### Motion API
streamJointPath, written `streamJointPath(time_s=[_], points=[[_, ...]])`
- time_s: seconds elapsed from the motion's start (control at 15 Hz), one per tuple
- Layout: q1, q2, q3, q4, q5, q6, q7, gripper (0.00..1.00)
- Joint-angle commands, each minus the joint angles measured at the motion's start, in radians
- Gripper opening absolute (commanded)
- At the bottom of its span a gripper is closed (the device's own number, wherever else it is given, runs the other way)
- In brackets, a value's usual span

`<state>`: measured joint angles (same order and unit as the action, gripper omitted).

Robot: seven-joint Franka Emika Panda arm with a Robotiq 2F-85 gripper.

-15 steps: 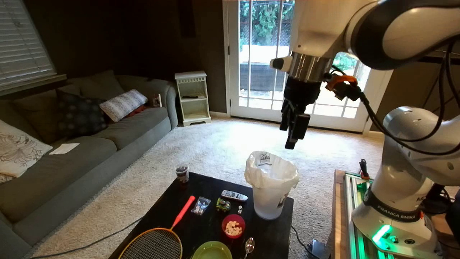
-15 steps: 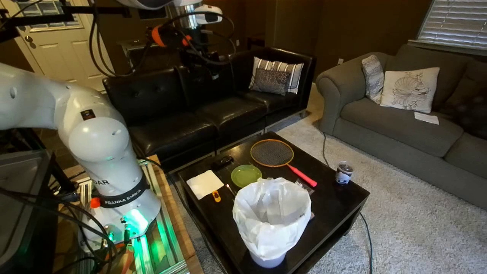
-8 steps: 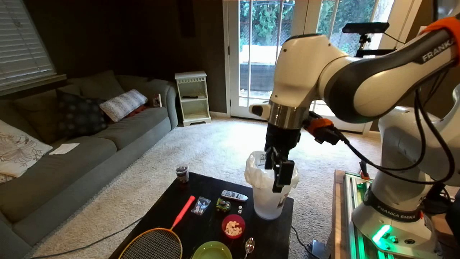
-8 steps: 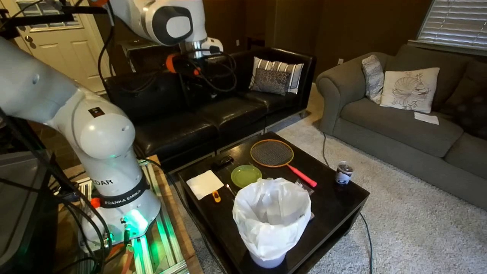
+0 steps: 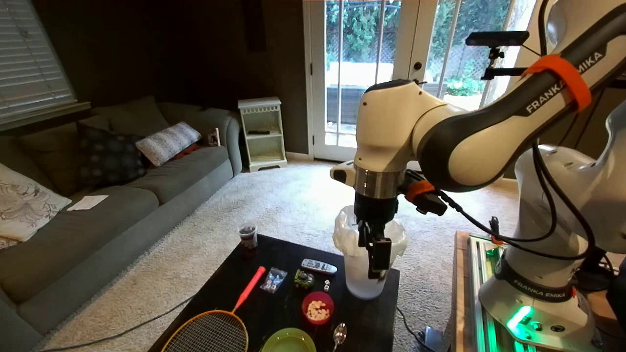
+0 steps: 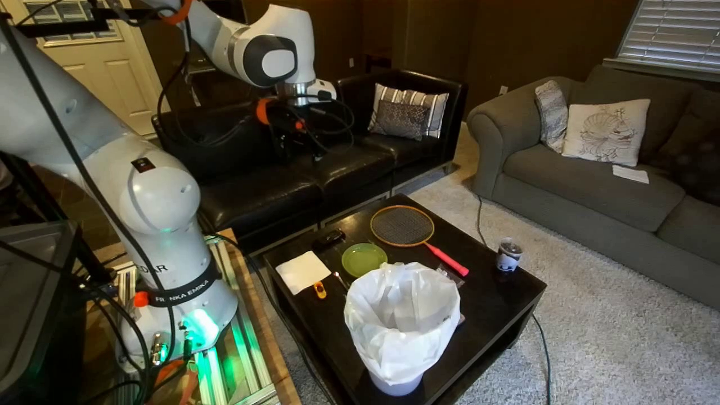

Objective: Turn the small orange object around

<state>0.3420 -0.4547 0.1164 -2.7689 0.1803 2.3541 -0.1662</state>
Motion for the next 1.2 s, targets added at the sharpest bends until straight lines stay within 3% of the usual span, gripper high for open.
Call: streamJointPath(time_s=[0.0, 0.33, 0.67, 1.0, 1.13], points=[[-0.007, -0.002, 0.008, 0.002, 0.004, -0.005, -0.003, 1.00], [0.052, 0.213, 0.009, 0.022, 0.085, 0.056, -0.103, 1.00], [0.077, 0.463, 0.089, 0.068, 0.102, 0.219, -0.176, 1.00], [0.030, 0.722, 0.183, 0.151, 0.032, 0.412, -0.153, 1.00], [0.016, 0.816, 0.188, 0.187, -0.035, 0.458, -0.114, 1.00]])
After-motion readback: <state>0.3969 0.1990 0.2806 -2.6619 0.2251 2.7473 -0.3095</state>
